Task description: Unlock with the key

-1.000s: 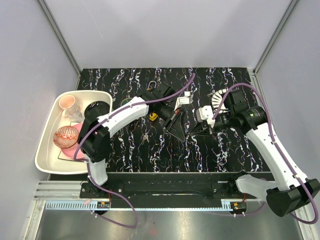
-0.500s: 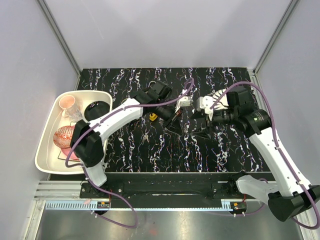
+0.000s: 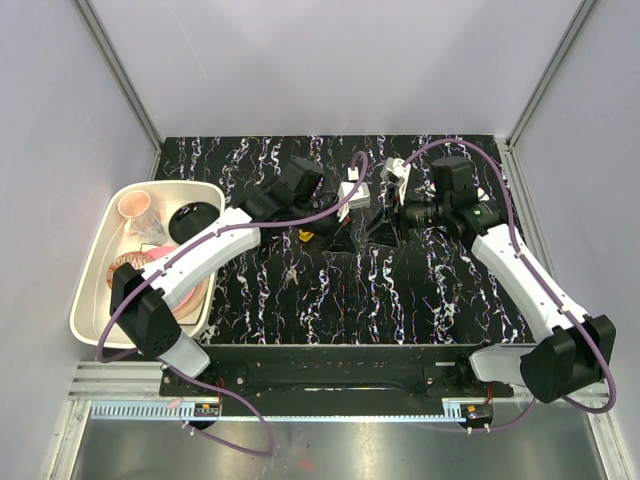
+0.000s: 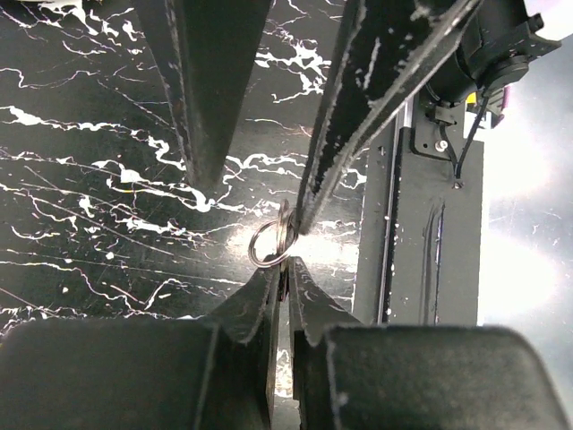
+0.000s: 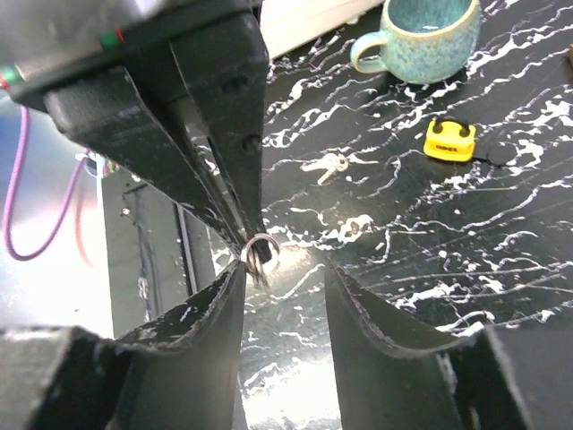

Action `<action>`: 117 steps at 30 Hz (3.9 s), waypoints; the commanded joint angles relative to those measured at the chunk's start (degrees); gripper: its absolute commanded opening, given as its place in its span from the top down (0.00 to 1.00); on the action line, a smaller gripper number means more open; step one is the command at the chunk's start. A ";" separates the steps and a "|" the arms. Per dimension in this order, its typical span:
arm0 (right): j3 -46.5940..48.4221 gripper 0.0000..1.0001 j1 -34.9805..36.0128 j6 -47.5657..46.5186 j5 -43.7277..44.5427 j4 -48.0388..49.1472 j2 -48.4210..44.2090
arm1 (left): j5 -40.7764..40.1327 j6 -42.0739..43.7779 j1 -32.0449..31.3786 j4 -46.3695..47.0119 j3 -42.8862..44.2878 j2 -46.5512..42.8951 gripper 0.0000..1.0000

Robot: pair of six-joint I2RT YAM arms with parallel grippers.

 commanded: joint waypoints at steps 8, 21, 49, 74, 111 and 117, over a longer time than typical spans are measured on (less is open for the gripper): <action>-1.98 0.61 -0.47 5.00 -7.24 4.46 1.29 | -4.93 -1.91 -0.41 3.20 0.19 1.19 1.00; -2.86 0.71 -0.39 3.59 -6.53 4.11 4.02 | -3.18 -3.06 -0.59 3.64 1.07 2.07 1.00; -4.35 1.00 -2.14 4.72 -6.44 6.83 4.02 | -3.53 -2.18 0.38 3.47 0.37 -0.22 0.50; -5.05 1.00 -3.73 4.82 -11.46 6.22 5.08 | 0.95 -2.36 1.26 3.38 1.42 2.51 0.70; -4.97 1.00 -3.81 2.01 -11.37 3.67 5.96 | 1.39 -2.97 1.26 3.82 2.04 4.26 0.76; -4.79 1.00 -3.64 1.65 -11.55 3.32 6.22 | 2.01 -3.15 1.17 3.91 2.12 4.70 0.86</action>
